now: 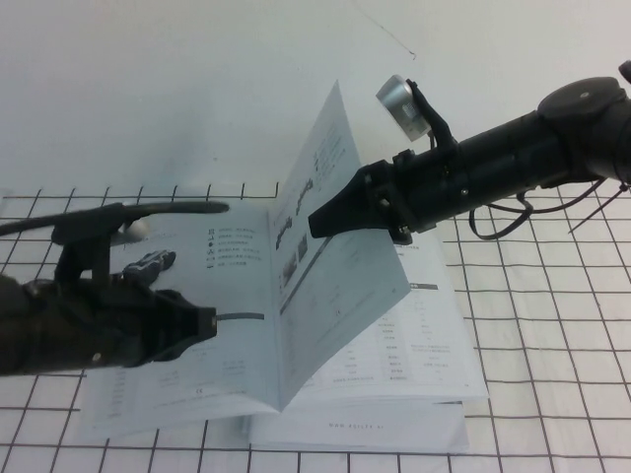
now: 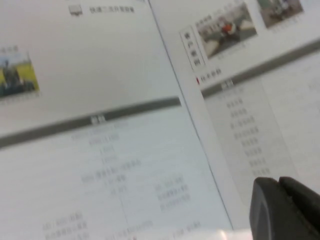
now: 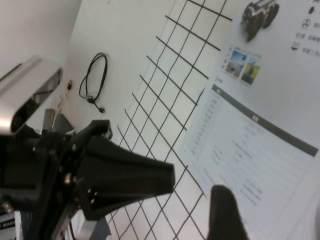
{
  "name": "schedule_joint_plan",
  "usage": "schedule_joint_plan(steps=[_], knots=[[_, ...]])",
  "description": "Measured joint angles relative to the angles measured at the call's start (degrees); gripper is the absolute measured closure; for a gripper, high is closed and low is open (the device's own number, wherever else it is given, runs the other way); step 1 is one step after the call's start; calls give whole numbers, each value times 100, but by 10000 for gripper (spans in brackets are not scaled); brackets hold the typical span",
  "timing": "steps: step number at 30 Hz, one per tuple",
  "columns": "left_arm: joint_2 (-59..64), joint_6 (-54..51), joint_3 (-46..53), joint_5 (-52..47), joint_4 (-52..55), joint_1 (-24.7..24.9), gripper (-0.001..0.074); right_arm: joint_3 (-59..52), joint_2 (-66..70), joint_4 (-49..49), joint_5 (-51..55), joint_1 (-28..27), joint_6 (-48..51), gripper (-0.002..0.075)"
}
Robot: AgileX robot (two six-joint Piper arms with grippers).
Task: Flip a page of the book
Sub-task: Open the closed book
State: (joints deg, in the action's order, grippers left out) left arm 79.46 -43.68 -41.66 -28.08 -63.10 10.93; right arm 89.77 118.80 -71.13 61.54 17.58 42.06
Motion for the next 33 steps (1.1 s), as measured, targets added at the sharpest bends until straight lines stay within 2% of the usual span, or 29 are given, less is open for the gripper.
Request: schedule_joint_plan(steps=[6, 10, 13, 24, 29, 33], knots=[[-1079, -123, 907, 94, -32, 525, 738, 0, 0, -163, -36, 160, 155, 330], [-1610, -194, 1235, 431, -186, 1297, 738, 0, 0, -260, -90, 258, 219, 330], [-1770, -194, 1286, 1073, -475, 1920, 738, 0, 0, -398, -90, 290, 278, 329], [-1443, -205, 1296, 4018, -1567, 4476, 738, 0, -3, -617, 98, 346, 350, 329], [-1054, -84, 1212, 4977, -1709, 5194, 738, 0, -12, -722, 276, 346, 350, 330], [-654, -45, 908, 5254, -1722, 5420, 738, 0, -12, -730, 401, 346, 350, 330]])
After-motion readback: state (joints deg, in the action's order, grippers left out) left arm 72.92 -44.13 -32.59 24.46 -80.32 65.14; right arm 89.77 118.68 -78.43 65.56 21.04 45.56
